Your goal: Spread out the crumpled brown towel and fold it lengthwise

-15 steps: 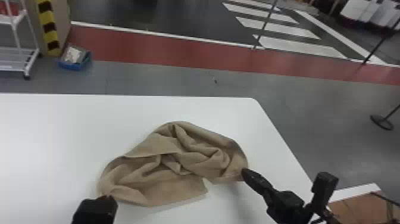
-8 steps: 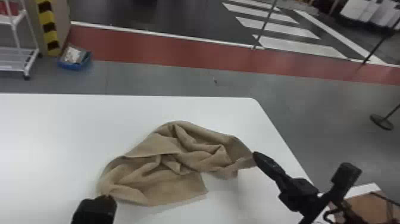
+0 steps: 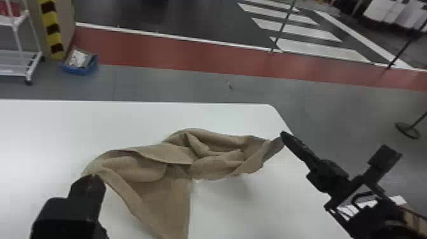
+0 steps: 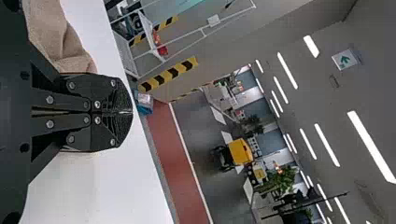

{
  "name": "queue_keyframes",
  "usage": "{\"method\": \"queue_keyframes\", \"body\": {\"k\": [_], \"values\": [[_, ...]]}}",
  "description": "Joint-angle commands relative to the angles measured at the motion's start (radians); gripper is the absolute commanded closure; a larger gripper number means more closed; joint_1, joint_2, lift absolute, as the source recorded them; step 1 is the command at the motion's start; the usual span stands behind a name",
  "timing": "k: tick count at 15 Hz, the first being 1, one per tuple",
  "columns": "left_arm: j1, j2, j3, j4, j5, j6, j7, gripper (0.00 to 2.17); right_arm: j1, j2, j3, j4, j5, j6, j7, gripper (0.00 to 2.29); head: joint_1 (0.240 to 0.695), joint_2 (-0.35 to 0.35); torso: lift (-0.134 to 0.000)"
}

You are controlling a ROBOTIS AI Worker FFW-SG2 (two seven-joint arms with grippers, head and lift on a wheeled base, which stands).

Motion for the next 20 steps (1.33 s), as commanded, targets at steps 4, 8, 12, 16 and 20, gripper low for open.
{"method": "queue_keyframes", "body": {"k": [4, 8, 12, 16, 20], "values": [[-0.007, 0.0, 0.003, -0.065, -0.097, 0.017, 0.009, 1.42, -0.091, -0.027, -0.148, 0.007, -0.052, 0.08, -0.012, 1.29, 0.695, -0.35, -0.124], [-0.027, 0.002, 0.005, -0.075, -0.104, 0.078, 0.017, 1.42, -0.123, -0.077, -0.23, 0.016, -0.109, 0.129, -0.041, 1.29, 0.695, -0.35, -0.124], [-0.03, 0.002, 0.01, -0.071, -0.125, 0.078, 0.02, 1.42, -0.149, -0.157, -0.275, 0.085, -0.132, 0.129, -0.087, 1.29, 0.695, -0.35, -0.124], [-0.038, -0.004, 0.008, -0.059, -0.122, 0.078, 0.02, 1.42, -0.158, -0.173, -0.207, 0.183, -0.062, 0.062, -0.092, 1.29, 0.695, -0.35, -0.124], [-0.039, -0.003, 0.013, -0.018, -0.128, 0.078, 0.021, 1.42, -0.204, -0.183, -0.174, 0.293, -0.002, -0.012, -0.095, 1.29, 0.695, -0.35, -0.124]]}}
